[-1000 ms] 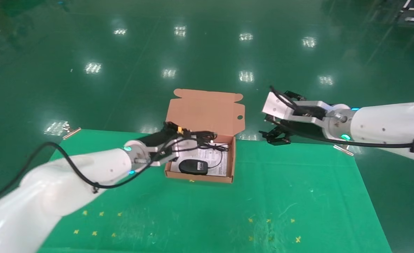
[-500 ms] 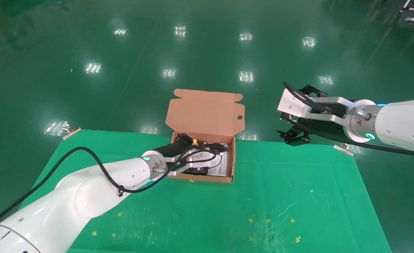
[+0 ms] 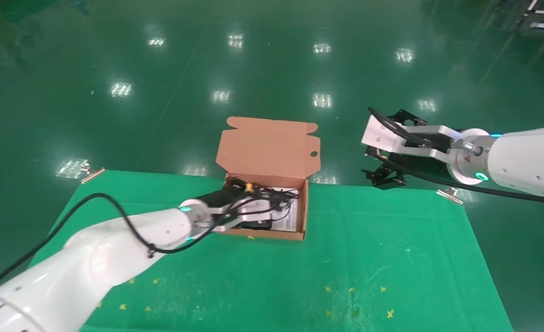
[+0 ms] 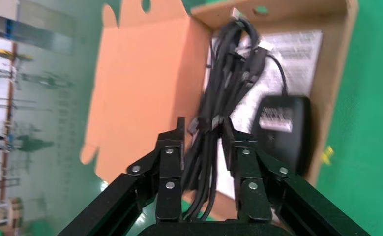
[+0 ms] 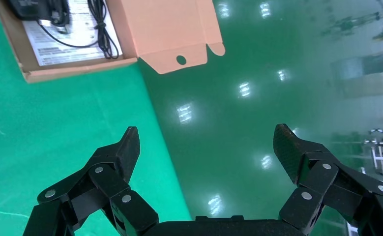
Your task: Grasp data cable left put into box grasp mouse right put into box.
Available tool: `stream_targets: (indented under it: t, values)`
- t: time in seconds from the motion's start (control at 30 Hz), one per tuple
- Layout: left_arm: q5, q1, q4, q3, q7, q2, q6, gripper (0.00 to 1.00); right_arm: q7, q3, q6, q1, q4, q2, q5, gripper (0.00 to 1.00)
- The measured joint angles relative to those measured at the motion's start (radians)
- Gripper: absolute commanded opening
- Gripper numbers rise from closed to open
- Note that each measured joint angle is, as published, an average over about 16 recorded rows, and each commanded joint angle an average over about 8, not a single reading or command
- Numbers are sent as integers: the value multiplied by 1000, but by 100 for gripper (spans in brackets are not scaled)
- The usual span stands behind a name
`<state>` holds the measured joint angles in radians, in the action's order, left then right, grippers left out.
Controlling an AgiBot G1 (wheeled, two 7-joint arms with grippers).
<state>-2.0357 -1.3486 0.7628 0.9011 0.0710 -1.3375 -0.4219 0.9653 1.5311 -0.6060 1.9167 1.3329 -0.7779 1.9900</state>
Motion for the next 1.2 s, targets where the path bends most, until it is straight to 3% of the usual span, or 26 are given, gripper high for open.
stream_targets:
  t: [0.37,0.67,0.9,1.2]
  values:
    - [47,-62,61,-40,75,41,-32,100,-32,-12,4,48,-24,-25,29,100]
    - [96,-110,82,-92,120,78,-49,100,-87,-31,-57,82,-27,-39,24,100]
    - [190,-92,112,-140,127,129,-123,100,-146,-113,-135,29,-29,-30,-64,100]
    - [368,-34,177,-216,125,224,-274,100,-246,-293,-254,-109,-32,1,-253,100]
